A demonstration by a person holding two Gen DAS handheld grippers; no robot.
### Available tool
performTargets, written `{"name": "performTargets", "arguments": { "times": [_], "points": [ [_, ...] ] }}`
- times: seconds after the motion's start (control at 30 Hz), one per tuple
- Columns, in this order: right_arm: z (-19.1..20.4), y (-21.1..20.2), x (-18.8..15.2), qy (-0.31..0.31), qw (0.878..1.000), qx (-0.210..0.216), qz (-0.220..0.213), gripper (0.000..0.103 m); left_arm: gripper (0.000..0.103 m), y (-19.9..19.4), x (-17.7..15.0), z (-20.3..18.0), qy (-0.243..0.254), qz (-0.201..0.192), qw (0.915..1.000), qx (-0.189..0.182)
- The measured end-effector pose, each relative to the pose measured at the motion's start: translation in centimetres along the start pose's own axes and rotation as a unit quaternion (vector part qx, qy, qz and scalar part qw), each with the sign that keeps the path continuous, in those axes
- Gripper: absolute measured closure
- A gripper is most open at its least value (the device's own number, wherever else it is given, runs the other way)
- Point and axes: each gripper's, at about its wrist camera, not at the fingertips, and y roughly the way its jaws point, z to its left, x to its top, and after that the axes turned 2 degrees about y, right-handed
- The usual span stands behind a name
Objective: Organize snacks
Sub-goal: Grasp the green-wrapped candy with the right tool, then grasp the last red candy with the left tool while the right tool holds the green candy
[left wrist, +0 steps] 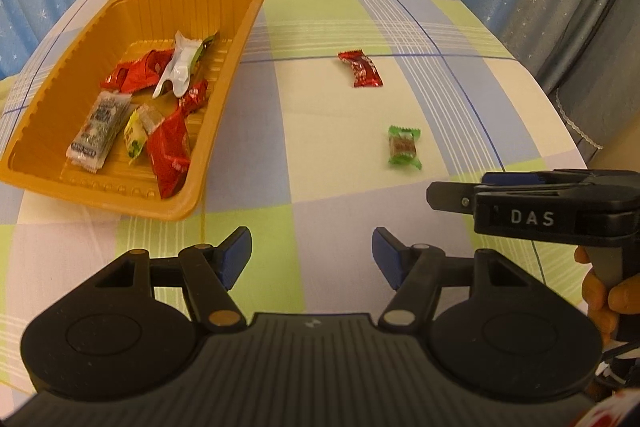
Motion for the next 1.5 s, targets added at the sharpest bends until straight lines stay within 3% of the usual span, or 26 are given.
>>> {"name": "performTargets", "arguments": {
  "times": [0.2,0.57,0.93,1.27,1.5],
  "points": [
    [0.0,1.7,1.7,0.016,1.0,0.003,-0.005,0.059,0.039,1.0,1.3,0.5,0.0,-0.005,1.0,0.002],
    [1.0,4.9,3.5,0.009,1.0,-0.013,0.002,0.07,0.039,2.3,2.5,1.2,0.006,-0.002,1.0,0.002],
    [1.5,5.7,3.0,-0.046,0.998,-0.035,0.0,0.08,0.039,3.3,3.4,1.2,0.013,0.003,0.9999,-0.001],
    [-2.8,2.9,5.0,0.039,0.997,-0.043,-0.049,0.081,0.042,4.9,5.9,-0.8,0.037,-0.017,0.9989,-0.022],
    [-6.3,0.5,6.5,0.098,0.991,-0.052,-0.078,0.081,0.05,7.8,8.8,-2.8,0.042,-0.028,0.9983,-0.03]
  ]
}}
